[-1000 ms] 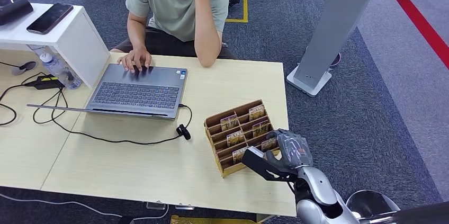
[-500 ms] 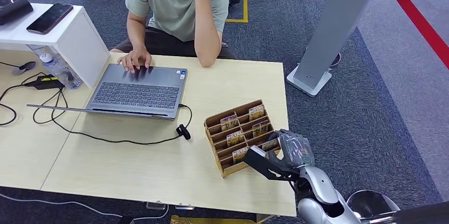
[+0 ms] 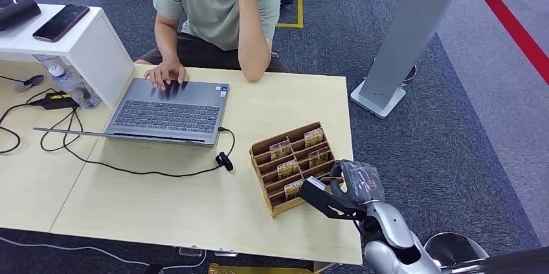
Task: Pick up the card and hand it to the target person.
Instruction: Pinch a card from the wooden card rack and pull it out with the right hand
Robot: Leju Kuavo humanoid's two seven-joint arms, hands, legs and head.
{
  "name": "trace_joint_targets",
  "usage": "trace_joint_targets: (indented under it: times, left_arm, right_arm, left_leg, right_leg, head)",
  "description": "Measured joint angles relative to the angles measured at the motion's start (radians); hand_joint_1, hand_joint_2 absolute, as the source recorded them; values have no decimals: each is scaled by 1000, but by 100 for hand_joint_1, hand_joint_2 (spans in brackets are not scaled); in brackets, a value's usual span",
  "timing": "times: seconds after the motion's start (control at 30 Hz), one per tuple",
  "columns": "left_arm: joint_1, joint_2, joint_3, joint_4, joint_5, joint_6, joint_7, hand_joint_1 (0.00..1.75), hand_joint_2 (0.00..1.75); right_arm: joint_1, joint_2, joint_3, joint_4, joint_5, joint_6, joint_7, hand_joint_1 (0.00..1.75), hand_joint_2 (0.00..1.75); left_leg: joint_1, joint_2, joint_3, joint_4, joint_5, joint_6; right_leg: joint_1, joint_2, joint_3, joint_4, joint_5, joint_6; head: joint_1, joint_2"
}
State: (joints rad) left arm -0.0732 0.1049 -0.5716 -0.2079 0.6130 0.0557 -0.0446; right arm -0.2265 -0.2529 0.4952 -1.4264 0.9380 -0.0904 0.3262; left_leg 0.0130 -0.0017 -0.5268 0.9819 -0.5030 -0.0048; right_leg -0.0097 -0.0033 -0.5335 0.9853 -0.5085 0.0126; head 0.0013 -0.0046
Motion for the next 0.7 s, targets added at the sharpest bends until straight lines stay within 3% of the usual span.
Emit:
trace_joint_targets:
  times: [0.7]
  left_arm:
    - [0,0,-18,0,3,6,5,0,0]
  right_arm:
    - [-12,3,4,-7,-4,-14,-28,129,175]
  left_leg:
    - [0,0,0,0,0,0]
  right_leg:
    - [0,0,0,0,0,0]
  head:
    - [0,0]
